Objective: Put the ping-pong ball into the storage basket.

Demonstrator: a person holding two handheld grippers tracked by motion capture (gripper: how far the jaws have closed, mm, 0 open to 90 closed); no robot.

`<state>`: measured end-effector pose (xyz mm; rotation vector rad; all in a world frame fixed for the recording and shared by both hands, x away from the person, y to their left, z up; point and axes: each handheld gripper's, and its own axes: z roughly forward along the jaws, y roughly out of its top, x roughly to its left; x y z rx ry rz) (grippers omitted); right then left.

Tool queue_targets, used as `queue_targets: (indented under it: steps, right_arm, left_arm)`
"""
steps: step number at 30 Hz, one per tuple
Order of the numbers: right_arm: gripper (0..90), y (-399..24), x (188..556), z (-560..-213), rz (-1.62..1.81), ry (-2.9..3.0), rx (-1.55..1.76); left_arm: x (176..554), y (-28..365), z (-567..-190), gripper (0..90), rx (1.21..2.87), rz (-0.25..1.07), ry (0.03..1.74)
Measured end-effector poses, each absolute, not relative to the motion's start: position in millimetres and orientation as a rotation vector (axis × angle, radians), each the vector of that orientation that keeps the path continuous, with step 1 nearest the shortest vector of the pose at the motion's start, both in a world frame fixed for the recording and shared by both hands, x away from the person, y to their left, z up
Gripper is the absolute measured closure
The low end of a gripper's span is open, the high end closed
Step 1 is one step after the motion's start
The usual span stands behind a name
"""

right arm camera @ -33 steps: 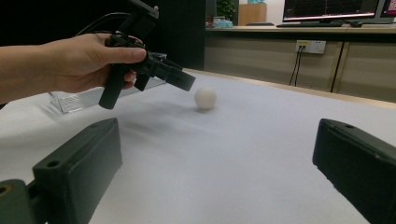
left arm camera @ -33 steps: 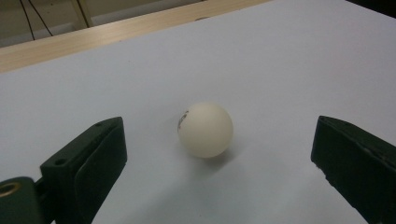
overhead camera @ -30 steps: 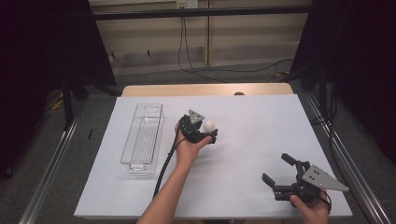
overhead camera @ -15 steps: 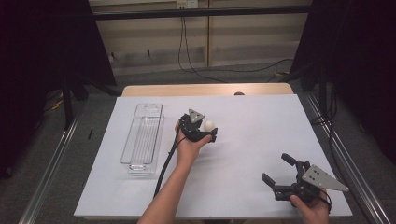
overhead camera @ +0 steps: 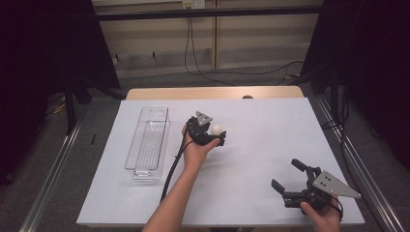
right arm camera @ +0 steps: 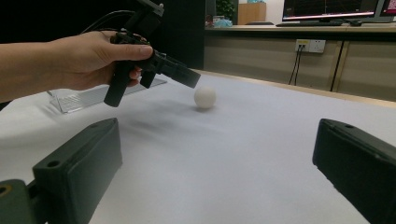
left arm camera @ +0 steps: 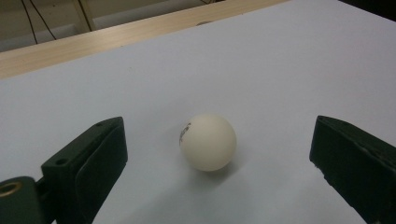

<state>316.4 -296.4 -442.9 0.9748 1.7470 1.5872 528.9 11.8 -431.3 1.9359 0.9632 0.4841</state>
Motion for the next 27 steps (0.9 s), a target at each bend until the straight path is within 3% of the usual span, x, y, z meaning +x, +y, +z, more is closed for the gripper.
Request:
queue_targets:
  steps: [27]
  right_arm:
    - [0.8, -296.9, 316.3, -442.2, 1.590, 1.745, 0.973]
  left_arm:
    - [535.6, 4.9, -437.1, 4.2, 1.949, 0.472, 0.979]
